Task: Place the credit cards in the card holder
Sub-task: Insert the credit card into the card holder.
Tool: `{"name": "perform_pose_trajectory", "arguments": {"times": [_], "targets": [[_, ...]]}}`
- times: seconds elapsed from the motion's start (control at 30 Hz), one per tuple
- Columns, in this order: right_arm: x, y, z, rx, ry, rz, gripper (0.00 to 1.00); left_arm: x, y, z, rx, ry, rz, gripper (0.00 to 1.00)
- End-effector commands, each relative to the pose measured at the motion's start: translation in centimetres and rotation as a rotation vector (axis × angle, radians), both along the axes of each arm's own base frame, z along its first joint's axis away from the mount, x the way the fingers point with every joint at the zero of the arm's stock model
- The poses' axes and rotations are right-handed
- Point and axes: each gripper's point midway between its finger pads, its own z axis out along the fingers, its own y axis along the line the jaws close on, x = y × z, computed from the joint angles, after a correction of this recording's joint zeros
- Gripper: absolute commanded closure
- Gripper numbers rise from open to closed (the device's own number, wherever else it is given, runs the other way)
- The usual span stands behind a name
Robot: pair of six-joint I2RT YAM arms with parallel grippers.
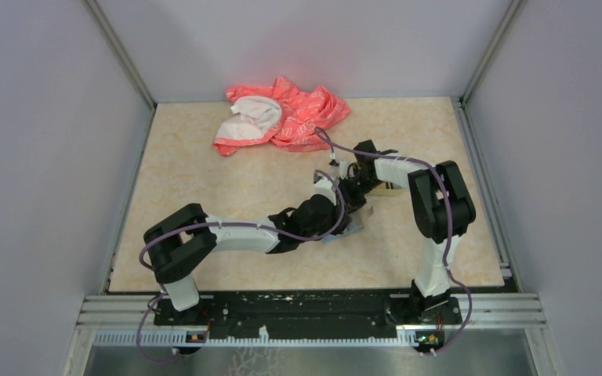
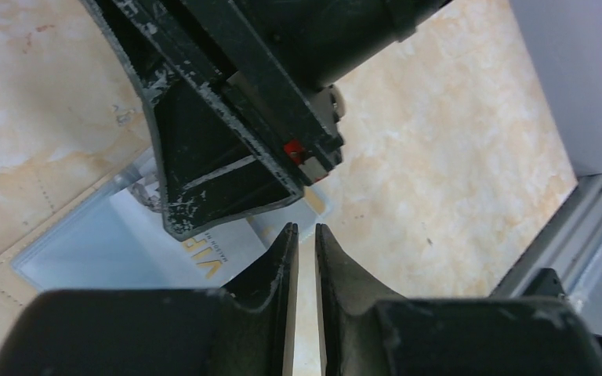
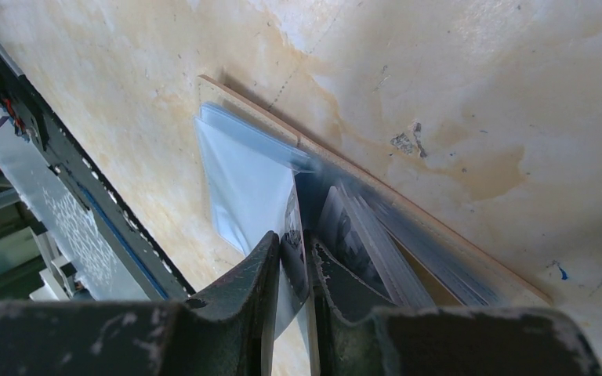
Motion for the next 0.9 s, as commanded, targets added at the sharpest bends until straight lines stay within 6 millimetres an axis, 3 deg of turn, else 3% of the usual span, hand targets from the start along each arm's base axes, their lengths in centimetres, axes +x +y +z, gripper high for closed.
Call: {"name": "perform_pose_trajectory", "arguments": {"times": [0.0, 0.43, 0.87], "targets": [[-0.4, -0.8, -1.2, -0.065, 0.004, 0.029, 0.82, 0.8, 0.1, -0.7, 0.066, -0.044, 0.034, 0.82], [-0.4, -0.8, -1.2, -0.065, 0.008, 0.032, 0.82, 1.5, -1.2, -3.2, 0.104, -0.064, 0.050, 0.82], [0.0, -0.8, -0.3, -0.058, -0.029, 0.040, 0.78, 2.7, 1.8, -6.4, 0.246, -0.017, 0.212, 0.82]]}}
